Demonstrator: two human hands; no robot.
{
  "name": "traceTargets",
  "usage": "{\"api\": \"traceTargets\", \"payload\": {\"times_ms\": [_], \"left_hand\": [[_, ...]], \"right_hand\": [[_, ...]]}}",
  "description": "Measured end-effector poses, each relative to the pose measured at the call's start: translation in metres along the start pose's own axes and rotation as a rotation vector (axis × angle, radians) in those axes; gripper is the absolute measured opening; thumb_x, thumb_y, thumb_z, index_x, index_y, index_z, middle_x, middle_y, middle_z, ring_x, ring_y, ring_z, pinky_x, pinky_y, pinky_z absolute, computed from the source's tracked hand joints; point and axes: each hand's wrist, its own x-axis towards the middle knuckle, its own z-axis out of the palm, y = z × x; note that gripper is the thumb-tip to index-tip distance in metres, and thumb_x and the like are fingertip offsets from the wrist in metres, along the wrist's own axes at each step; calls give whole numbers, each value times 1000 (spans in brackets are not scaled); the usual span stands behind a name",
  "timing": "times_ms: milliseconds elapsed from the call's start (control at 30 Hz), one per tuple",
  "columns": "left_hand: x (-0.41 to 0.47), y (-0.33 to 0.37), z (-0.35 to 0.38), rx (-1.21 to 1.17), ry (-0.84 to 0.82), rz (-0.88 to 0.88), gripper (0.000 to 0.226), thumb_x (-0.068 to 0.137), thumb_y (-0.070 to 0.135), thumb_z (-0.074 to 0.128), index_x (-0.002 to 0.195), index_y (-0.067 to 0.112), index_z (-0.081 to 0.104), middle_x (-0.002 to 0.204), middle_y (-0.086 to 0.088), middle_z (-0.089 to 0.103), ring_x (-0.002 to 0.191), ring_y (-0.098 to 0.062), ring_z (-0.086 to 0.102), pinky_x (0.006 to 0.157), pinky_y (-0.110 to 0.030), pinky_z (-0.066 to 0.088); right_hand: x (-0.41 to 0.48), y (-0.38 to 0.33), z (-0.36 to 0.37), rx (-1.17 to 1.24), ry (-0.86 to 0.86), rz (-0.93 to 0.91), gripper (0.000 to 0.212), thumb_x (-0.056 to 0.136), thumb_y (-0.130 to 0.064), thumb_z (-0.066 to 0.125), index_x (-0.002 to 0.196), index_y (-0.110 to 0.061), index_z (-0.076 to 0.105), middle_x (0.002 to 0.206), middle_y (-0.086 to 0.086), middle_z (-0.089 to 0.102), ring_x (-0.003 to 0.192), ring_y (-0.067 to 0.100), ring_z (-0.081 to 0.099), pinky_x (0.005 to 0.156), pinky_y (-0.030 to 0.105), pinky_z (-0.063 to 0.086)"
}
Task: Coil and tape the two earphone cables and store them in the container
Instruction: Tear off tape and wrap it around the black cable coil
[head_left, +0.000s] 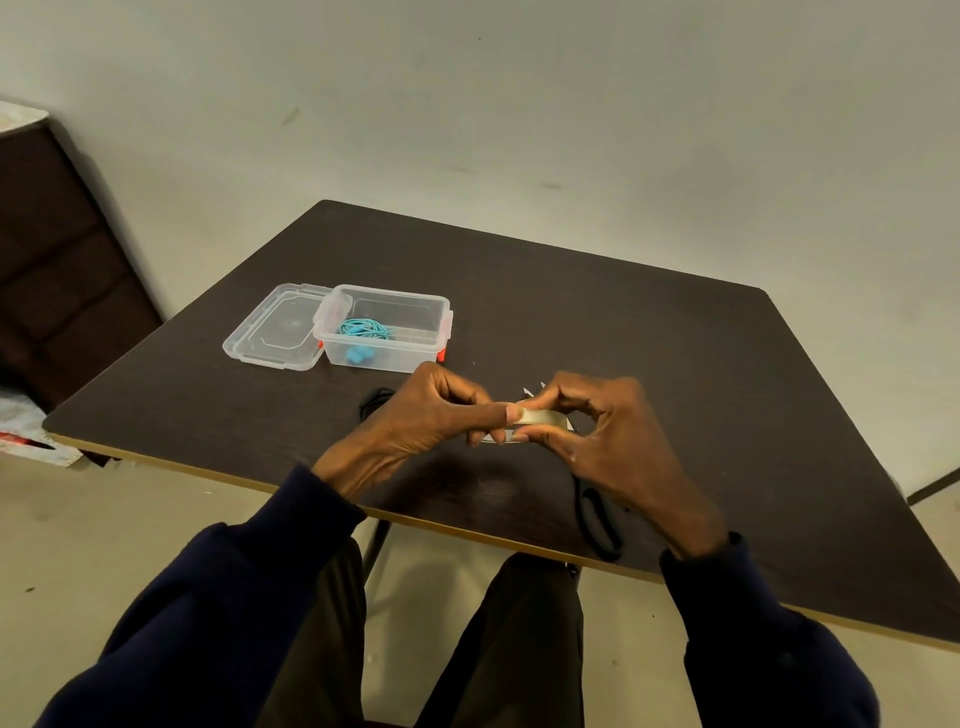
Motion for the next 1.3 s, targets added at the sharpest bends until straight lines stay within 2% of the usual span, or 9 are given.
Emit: {"api": "traceTargets", "payload": {"times_ms": [133, 233, 300, 433, 533, 767, 933, 1133, 1300], "left_hand": [[-1, 0, 3, 9, -24, 3, 27, 78, 26, 72, 79, -1, 76, 76, -17, 73, 69, -24, 60, 64, -20, 52], [-3, -2, 3, -46, -23, 0, 20, 79, 27, 73, 75, 8, 78, 75, -12, 73, 71, -21, 61, 68, -19, 53], [-5, -5, 2, -95, -50, 9, 15, 79, 28, 79, 77, 12, 79, 78, -12, 73, 76, -24, 62, 73, -25, 53], [-10, -6, -5, -226, -82, -1, 20, 78, 30, 69, 79, 14, 80, 79, -5, 74, 76, -14, 66, 76, -24, 54], [-12, -8, -5, -185, -92, 25, 21, 78, 29, 69, 82, 12, 80, 80, -4, 74, 79, -13, 67, 77, -25, 54], [-4, -9, 0, -148, -26, 62, 37, 81, 17, 78, 83, -19, 67, 71, -10, 70, 72, -13, 64, 71, -22, 54], [-6, 1, 3, -23, -37, 77, 19, 84, 13, 67, 79, -3, 74, 62, -2, 66, 63, -6, 58, 62, -13, 47], [-5, 1, 2, 59, -37, 85, 26, 80, 25, 72, 78, 0, 77, 67, -8, 68, 66, -11, 58, 65, -18, 49], [-3, -1, 3, 72, -43, 79, 15, 80, 25, 73, 75, 13, 79, 70, -9, 69, 68, -14, 59, 69, -24, 50]], "right_hand": [[1, -3, 2, -25, -13, -23, 17, 80, -13, 83, 96, -11, 76, 89, -4, 75, 81, 8, 70, 71, 28, 57], [1, -3, 1, -14, -30, -47, 20, 80, -16, 83, 97, -9, 75, 92, -3, 75, 84, 7, 71, 74, 24, 58], [-1, -2, 2, 52, -36, -18, 22, 81, -17, 81, 100, -8, 74, 97, -3, 75, 89, 8, 71, 79, 22, 58], [-13, 4, -2, 322, 22, 117, 25, 79, -11, 80, 102, -4, 70, 94, 0, 74, 87, 16, 73, 79, 26, 59], [-17, 4, -1, 368, 67, 114, 20, 77, -13, 80, 95, -11, 72, 91, -1, 74, 85, 16, 73, 78, 24, 58], [-15, 5, -2, 322, 122, 57, 24, 75, -14, 84, 94, -25, 74, 91, 1, 74, 86, 21, 72, 81, 33, 60], [-13, 6, -3, 197, 74, 24, 23, 77, -14, 84, 97, -13, 74, 93, 2, 75, 88, 14, 72, 83, 30, 59], [-10, 3, -3, 48, 32, -38, 21, 79, -18, 82, 96, -8, 77, 91, -1, 75, 84, 8, 70, 77, 29, 59], [-8, 1, -2, -35, 7, -60, 18, 79, -9, 85, 95, -7, 77, 87, -1, 74, 77, 10, 68, 68, 30, 56]]}}
